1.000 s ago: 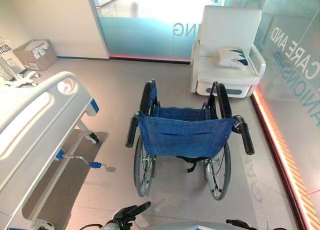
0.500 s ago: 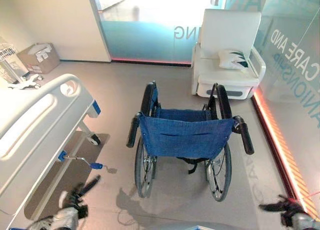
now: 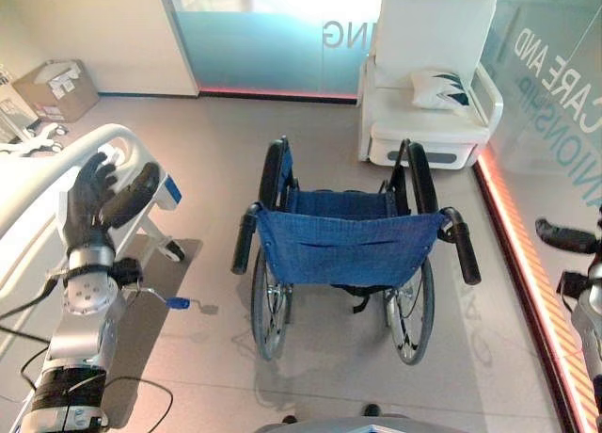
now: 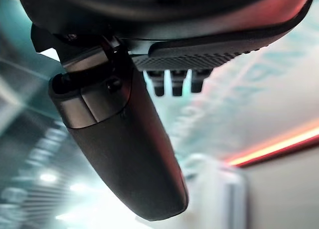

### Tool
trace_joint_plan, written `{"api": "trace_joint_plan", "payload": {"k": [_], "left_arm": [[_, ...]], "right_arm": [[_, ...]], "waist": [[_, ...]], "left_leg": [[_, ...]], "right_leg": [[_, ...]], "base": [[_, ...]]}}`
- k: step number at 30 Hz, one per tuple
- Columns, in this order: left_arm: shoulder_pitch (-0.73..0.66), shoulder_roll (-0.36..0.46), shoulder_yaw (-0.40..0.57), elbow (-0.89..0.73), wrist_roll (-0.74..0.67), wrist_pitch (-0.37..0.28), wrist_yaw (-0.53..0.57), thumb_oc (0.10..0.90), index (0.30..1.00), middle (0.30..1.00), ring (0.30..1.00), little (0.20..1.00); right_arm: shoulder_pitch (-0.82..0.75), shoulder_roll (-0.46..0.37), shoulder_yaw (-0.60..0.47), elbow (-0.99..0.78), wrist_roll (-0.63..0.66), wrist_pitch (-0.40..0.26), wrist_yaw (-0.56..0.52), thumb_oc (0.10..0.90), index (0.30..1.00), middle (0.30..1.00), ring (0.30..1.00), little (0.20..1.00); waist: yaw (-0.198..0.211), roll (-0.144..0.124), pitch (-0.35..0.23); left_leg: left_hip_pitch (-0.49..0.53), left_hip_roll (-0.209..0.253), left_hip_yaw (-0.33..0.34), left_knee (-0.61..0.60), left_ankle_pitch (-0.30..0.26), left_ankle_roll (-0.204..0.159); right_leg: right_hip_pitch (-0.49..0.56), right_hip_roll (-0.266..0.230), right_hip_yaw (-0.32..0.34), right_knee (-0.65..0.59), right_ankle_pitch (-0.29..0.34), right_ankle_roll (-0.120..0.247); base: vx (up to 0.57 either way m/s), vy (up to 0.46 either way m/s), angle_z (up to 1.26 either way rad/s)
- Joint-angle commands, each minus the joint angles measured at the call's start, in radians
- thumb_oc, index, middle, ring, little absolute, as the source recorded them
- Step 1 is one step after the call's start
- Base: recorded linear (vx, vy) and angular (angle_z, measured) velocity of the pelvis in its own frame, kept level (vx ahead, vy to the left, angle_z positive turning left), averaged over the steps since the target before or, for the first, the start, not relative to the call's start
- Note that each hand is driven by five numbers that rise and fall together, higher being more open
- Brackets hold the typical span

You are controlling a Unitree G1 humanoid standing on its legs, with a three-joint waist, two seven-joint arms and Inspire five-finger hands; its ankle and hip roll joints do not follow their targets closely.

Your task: Push the wheelchair next to the bed

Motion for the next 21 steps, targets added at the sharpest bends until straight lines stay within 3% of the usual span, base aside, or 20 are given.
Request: {"api": "trace_joint_plan", "payload": {"k": [1, 6, 11, 13, 16, 17, 21], "left_arm": [[-0.147, 0.059, 0.020, -0.044, -0.097, -0.121, -0.088, 0.800, 0.900, 0.900, 0.900, 0.900], [-0.173, 0.056, -0.029, -0.123, -0.226, -0.035, -0.203, 0.800, 0.900, 0.900, 0.900, 0.900], [-0.175, 0.088, -0.076, -0.085, -0.040, 0.046, -0.203, 0.800, 0.900, 0.900, 0.900, 0.900], [-0.182, 0.116, -0.108, -0.022, 0.007, 0.072, -0.205, 0.800, 0.900, 0.900, 0.900, 0.900], [-0.195, 0.123, -0.137, 0.029, 0.074, 0.080, -0.194, 0.800, 0.900, 0.900, 0.900, 0.900], [-0.203, 0.129, -0.161, 0.058, 0.185, 0.096, -0.154, 0.800, 0.900, 0.900, 0.900, 0.900], [-0.227, 0.158, -0.217, 0.124, 0.256, 0.107, -0.104, 0.800, 0.900, 0.900, 0.900, 0.900]], "right_arm": [[-0.164, -0.068, -0.012, -0.080, 0.099, -0.173, -0.036, 0.800, 0.900, 0.900, 0.900, 0.900], [-0.197, -0.054, 0.040, -0.148, 0.081, -0.190, 0.030, 0.800, 0.900, 0.900, 0.900, 0.900], [-0.184, -0.056, 0.063, -0.179, 0.178, -0.179, 0.118, 0.800, 0.900, 0.900, 0.900, 0.900], [-0.177, -0.050, 0.084, -0.205, 0.279, -0.140, 0.182, 0.800, 0.900, 0.900, 0.900, 0.900], [-0.170, -0.035, 0.110, -0.211, 0.318, -0.108, 0.219, 0.800, 0.900, 0.900, 0.900, 0.900], [-0.165, -0.022, 0.129, -0.210, 0.328, -0.096, 0.239, 0.800, 0.900, 0.900, 0.900, 0.900], [-0.172, -0.026, 0.175, -0.198, 0.333, -0.067, 0.242, 0.800, 0.900, 0.900, 0.900, 0.900]], "waist": [[-0.001, 0.003, -0.056], [-0.004, 0.007, -0.059], [-0.009, 0.009, -0.059], [-0.013, 0.010, -0.056], [-0.016, 0.009, -0.055], [-0.016, 0.008, -0.056], [-0.019, 0.002, -0.051]], "left_leg": [[-0.018, -0.044, 0.022, 0.010, -0.067, 0.000], [-0.016, -0.041, 0.029, 0.010, -0.066, -0.002], [-0.017, -0.040, 0.037, 0.010, -0.063, -0.001], [-0.019, -0.043, 0.036, 0.010, -0.061, 0.001], [-0.020, -0.045, 0.039, 0.010, -0.059, 0.002], [-0.022, -0.045, 0.043, 0.010, -0.058, 0.003], [-0.025, -0.047, 0.049, 0.010, -0.054, 0.004]], "right_leg": [[0.003, 0.031, -0.026, 0.067, -0.079, -0.011], [0.007, 0.029, -0.037, 0.068, -0.083, -0.008], [0.005, 0.028, -0.042, 0.071, -0.083, -0.006], [0.004, 0.028, -0.043, 0.069, -0.080, -0.004], [0.003, 0.027, -0.045, 0.068, -0.077, -0.002], [0.002, 0.026, -0.047, 0.066, -0.075, -0.001], [-0.004, 0.025, -0.047, 0.066, -0.069, 0.002]], "base": [[0.02, 0.007, -0.03], [0.00, 0.000, 0.01], [0.00, 0.000, 0.00], [-0.01, 0.004, -0.03], [-0.01, 0.000, -0.06], [0.00, 0.000, 0.00], [0.00, 0.000, 0.00]]}}
